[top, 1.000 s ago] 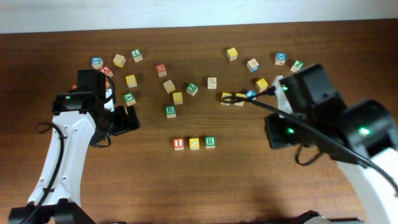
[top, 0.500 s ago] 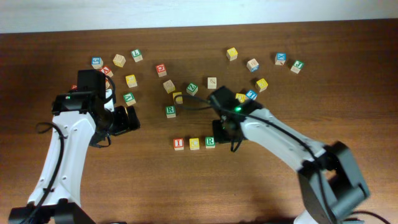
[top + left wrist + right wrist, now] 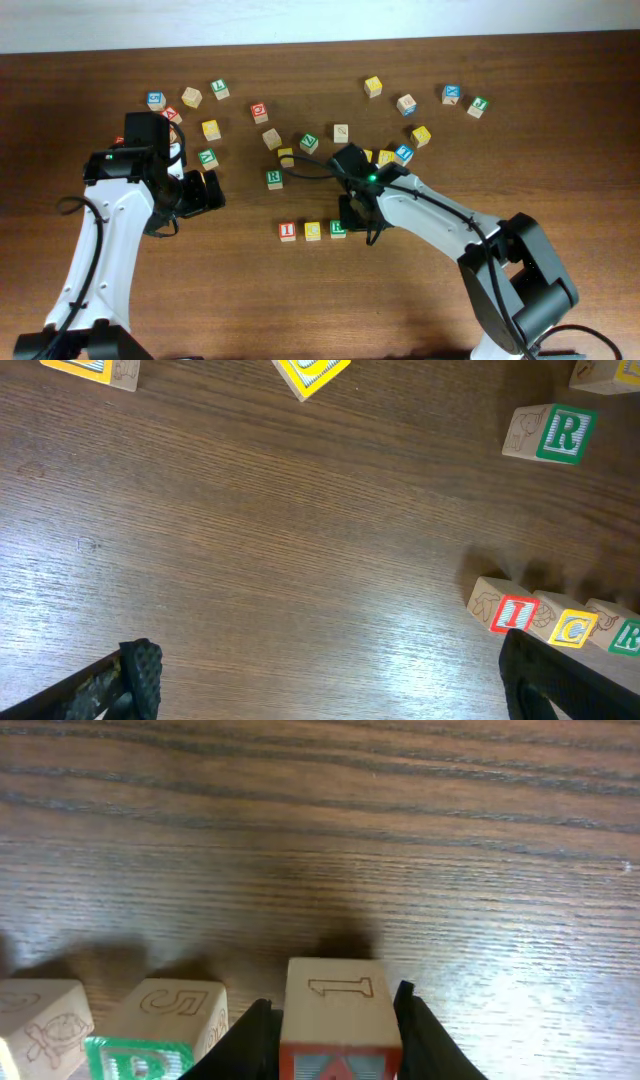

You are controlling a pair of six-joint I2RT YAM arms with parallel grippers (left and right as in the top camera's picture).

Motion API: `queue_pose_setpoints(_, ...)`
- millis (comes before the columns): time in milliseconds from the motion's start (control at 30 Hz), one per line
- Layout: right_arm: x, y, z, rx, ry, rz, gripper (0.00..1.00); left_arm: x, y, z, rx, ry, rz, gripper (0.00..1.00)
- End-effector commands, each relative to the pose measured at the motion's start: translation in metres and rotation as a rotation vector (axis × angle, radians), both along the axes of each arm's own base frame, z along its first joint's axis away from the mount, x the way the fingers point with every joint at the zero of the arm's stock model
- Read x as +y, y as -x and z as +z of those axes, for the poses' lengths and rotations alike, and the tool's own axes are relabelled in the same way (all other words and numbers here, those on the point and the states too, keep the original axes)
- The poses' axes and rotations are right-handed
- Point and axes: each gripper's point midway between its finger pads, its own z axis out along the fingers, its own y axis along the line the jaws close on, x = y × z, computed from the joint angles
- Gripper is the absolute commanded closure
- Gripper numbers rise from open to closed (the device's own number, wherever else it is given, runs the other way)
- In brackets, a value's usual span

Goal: Spell out ICRA
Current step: 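Carry the A block with the right gripper toward the row, then lower the A block right of the R block and release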

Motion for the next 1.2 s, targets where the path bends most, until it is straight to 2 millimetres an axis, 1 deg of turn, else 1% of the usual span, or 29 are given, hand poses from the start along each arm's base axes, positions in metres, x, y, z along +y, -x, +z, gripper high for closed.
queue_pose_setpoints(0, -0.007, 0.008, -0.013, 0.017, 0.021, -0.026, 0.73, 0.000, 0.001, 0.002, -0.007, -0.006, 0.008, 0.01)
queue_pose_setpoints(133, -0.006, 0.009, -0.014, 0.022, 0.014, -0.024, 0.73, 0.000, 0.001, 0.002, -0.007, -0.006, 0.008, 0.01)
queue_pose_setpoints(200, 0.001, 0.014, -0.014, 0.048, -0.026, -0.017, 0.73, 0.000, 0.001, 0.002, -0.007, -0.006, 0.008, 0.01)
queue_pose_setpoints(700, 0.003, 0.012, -0.014, 0.035, -0.025, 0.039, 0.73, 0.000, 0.001, 0.002, -0.007, -0.006, 0.008, 0.01)
queue_pose_setpoints(1133, 0.009, 0.014, -0.013, 0.035, -0.038, 0.097, 0.72, 0.000, 0.001, 0.002, -0.007, -0.006, 0.008, 0.01)
queue_pose_setpoints(1167, 0.009, 0.014, -0.013, 0.035, -0.038, 0.096, 0.68, 0.000, 0.001, 0.002, -0.007, -0.006, 0.008, 0.01)
